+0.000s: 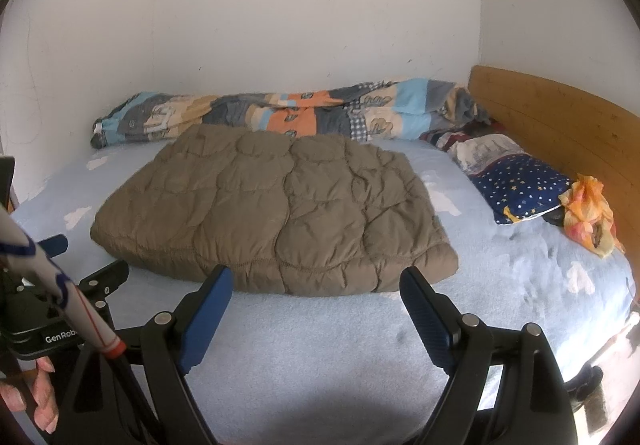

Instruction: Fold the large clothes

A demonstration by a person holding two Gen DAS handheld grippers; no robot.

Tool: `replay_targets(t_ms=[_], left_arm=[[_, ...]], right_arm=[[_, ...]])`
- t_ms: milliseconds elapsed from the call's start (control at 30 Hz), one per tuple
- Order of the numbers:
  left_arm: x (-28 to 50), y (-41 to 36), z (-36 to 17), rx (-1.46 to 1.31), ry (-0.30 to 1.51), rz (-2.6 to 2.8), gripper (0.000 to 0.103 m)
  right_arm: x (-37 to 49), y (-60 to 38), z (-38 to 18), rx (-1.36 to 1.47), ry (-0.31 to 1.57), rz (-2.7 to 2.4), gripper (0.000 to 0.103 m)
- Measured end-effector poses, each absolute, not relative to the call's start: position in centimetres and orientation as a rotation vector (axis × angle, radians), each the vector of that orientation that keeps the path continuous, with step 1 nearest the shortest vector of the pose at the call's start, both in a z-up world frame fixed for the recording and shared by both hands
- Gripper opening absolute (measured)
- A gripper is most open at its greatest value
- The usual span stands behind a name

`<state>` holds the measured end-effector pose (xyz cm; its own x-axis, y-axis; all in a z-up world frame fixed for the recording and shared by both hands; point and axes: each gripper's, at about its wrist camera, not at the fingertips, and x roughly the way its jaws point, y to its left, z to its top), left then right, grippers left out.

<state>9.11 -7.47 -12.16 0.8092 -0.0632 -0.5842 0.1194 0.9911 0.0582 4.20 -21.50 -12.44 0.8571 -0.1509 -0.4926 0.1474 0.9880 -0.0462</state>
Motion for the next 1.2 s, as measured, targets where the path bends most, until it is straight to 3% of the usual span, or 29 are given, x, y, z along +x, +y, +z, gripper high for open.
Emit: replay_targets(t_ms=[267, 833, 1200], left_arm=[[6.9, -8.2, -10.1, 0.11, 0.559, -0.131, 0.095], [2.8, -7.2, -5.9, 0.089, 0.466, -0.108, 0.095], [2.6, -6.1, -5.8, 0.073, 0.517, -0.078, 0.097]], right_arm=[[2.0, -20.9, -10.3, -0.008, 0.404, -0.16, 0.09], [-0.7, -19.1, -7.5, 0.007, 0.353, -0.122, 0.091], [-2.0, -18.2, -6.5, -0.006, 0.332, -0.108, 0.093]])
